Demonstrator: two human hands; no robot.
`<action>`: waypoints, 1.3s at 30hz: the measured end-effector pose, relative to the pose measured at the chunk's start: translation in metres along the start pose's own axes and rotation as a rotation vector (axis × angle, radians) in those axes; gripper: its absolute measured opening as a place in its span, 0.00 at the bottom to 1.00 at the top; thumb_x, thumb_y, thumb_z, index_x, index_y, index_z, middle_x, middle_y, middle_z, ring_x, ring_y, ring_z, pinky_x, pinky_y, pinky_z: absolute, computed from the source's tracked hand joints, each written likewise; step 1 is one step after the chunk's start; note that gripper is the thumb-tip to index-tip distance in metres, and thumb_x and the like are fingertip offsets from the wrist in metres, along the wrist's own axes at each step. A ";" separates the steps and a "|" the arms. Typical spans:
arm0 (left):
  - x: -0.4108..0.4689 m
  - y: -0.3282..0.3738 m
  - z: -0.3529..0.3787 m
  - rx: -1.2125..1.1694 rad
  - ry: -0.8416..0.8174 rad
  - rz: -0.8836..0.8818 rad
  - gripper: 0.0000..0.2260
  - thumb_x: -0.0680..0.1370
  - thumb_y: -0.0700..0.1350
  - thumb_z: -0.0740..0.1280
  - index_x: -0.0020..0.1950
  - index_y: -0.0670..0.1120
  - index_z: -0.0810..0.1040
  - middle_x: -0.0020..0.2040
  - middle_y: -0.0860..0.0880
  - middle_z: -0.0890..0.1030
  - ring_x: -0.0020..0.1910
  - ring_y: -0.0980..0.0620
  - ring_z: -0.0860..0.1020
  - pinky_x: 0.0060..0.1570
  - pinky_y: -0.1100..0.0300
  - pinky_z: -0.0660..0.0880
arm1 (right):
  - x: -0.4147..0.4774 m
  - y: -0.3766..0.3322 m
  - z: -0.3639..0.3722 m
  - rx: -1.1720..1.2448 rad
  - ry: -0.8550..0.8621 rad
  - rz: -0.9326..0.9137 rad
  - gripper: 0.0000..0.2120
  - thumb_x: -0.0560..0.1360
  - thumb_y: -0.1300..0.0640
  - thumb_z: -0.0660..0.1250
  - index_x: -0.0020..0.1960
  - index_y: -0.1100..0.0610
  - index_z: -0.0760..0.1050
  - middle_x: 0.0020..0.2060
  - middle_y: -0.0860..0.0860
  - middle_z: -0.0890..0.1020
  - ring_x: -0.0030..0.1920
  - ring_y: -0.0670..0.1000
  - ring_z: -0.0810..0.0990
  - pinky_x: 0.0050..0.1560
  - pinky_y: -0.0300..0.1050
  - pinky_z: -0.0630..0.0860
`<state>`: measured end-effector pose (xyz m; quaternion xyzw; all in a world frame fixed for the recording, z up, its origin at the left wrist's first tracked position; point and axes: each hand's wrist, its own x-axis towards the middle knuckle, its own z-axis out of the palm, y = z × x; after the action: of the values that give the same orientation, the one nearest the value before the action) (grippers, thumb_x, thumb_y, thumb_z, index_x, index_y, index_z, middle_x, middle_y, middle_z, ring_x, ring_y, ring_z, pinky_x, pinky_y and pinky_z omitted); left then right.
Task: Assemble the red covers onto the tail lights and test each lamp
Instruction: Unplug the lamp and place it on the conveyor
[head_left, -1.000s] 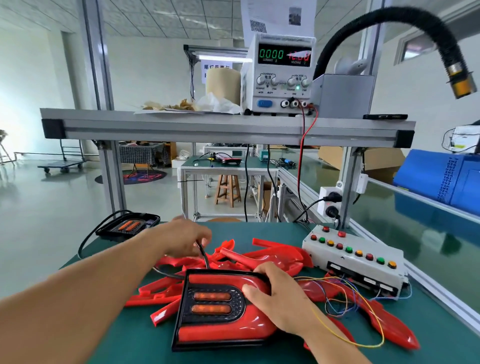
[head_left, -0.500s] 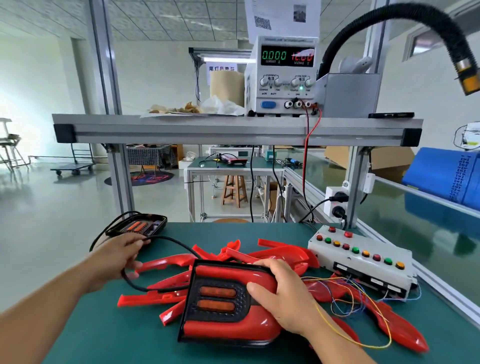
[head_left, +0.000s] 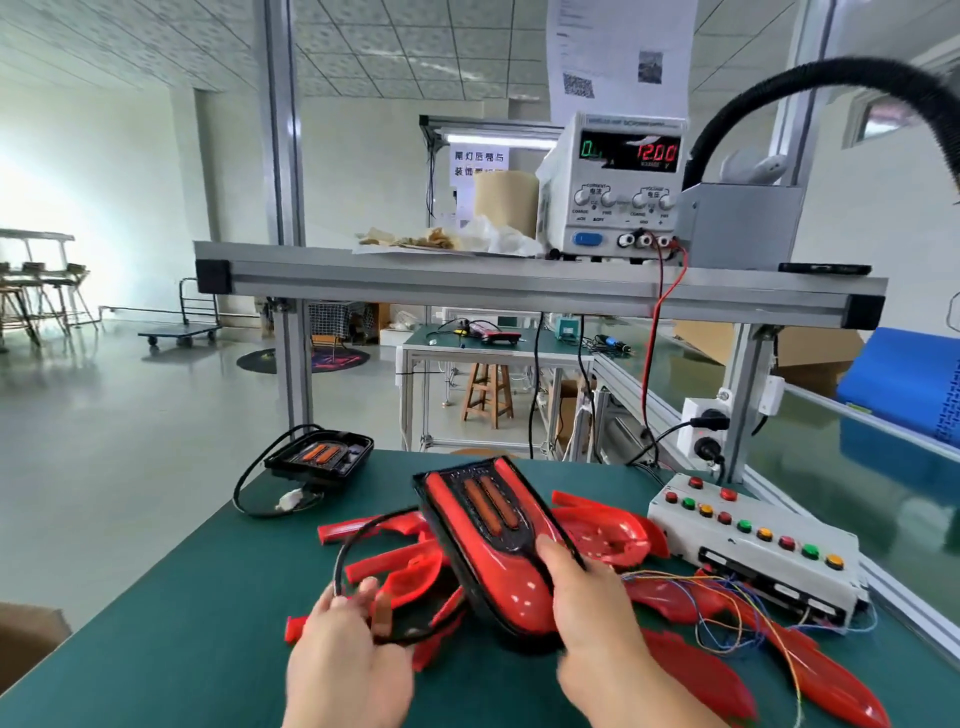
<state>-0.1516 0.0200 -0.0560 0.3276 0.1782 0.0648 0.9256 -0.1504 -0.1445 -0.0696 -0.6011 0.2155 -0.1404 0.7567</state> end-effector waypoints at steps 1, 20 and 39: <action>-0.007 -0.010 -0.001 0.042 -0.010 -0.010 0.10 0.81 0.32 0.58 0.60 0.42 0.72 0.28 0.52 0.82 0.24 0.60 0.78 0.22 0.68 0.73 | -0.006 0.004 0.007 0.030 0.029 0.038 0.13 0.72 0.50 0.73 0.50 0.58 0.80 0.46 0.57 0.85 0.47 0.61 0.84 0.56 0.60 0.79; -0.021 0.012 0.021 0.018 -0.416 -0.117 0.14 0.75 0.43 0.66 0.59 0.40 0.78 0.48 0.39 0.85 0.39 0.42 0.85 0.31 0.46 0.81 | -0.027 -0.005 -0.003 -0.047 0.048 -0.024 0.13 0.81 0.64 0.59 0.63 0.57 0.76 0.44 0.52 0.79 0.44 0.50 0.76 0.47 0.42 0.71; -0.019 0.044 0.024 0.055 -0.666 -0.289 0.16 0.70 0.46 0.66 0.52 0.39 0.84 0.53 0.37 0.83 0.44 0.40 0.84 0.39 0.41 0.81 | 0.029 -0.062 -0.006 -0.752 0.019 -0.727 0.16 0.81 0.57 0.61 0.34 0.53 0.71 0.26 0.49 0.74 0.27 0.43 0.69 0.34 0.46 0.69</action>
<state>-0.1608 0.0358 -0.0052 0.3268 -0.0869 -0.1819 0.9234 -0.1253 -0.1778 -0.0147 -0.8660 0.0352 -0.3123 0.3891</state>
